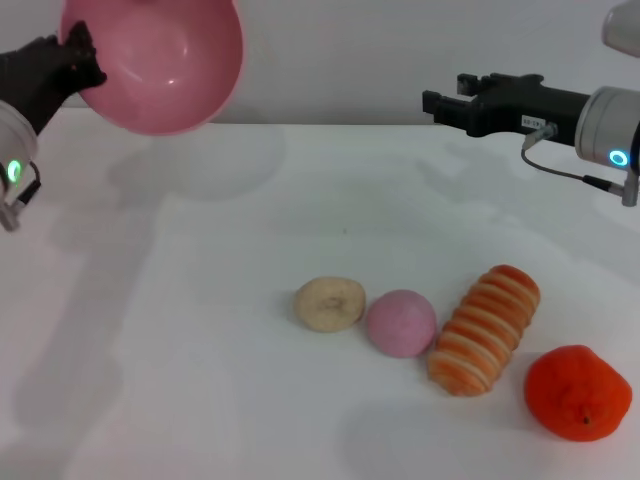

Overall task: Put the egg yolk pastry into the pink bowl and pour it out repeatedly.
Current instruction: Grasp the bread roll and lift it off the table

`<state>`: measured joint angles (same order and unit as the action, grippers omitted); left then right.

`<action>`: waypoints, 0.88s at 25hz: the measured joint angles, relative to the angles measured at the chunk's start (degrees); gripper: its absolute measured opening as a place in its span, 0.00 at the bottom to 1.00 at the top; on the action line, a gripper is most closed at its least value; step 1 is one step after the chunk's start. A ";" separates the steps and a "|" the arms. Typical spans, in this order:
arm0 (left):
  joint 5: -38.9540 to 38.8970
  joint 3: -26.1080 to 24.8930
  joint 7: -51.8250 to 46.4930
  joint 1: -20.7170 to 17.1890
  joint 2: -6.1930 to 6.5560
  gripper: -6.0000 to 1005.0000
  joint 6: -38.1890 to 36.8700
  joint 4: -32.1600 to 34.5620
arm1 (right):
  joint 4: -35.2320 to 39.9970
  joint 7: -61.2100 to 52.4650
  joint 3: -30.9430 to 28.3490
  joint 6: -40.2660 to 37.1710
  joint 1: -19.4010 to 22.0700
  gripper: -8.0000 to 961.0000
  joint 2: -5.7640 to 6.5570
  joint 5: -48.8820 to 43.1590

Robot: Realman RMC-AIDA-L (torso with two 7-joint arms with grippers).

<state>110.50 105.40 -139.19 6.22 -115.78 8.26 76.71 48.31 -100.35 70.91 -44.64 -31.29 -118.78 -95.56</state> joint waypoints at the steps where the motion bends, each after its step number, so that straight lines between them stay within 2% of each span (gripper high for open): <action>1: -0.02 -8.85 0.15 1.54 -1.34 0.01 -12.54 0.01 | 0.02 0.10 0.05 -0.02 -0.29 0.62 0.00 -0.01; 3: -0.25 -17.94 0.07 4.04 -1.93 0.01 -26.58 -1.11 | 0.18 0.16 0.24 -0.16 -0.69 0.62 0.01 -0.02; 4: -0.25 -17.94 0.07 4.04 -1.93 0.01 -26.58 -1.11 | 0.24 0.17 0.36 -0.29 -0.95 0.62 0.01 -0.02; 5: -0.30 -24.39 -0.17 5.79 -1.85 0.01 -35.47 -2.25 | 0.32 0.17 0.52 -0.47 -1.22 0.62 0.02 -0.02; 8: -0.10 -32.14 -0.31 6.47 -1.88 0.01 -44.38 -2.58 | 0.88 0.02 1.71 -1.72 -1.98 0.62 0.03 -0.03; 14: 2.16 -45.39 -0.80 5.51 -1.66 0.01 -60.19 -0.46 | 3.06 -4.66 5.59 -6.39 -4.26 0.62 0.24 -2.45; 18: 10.07 -50.98 -3.94 5.71 -1.62 0.01 -70.50 1.88 | 3.96 -14.43 5.95 -12.59 -7.92 0.62 0.29 -13.27; 22: 20.31 -52.20 -9.74 6.12 -1.66 0.01 -79.36 6.06 | 5.14 -26.96 6.31 -20.15 -12.72 0.62 0.28 -25.53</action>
<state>130.81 53.20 -148.93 12.33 -117.45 -71.10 82.77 53.45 -127.32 77.22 -64.79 -44.01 -118.50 -121.10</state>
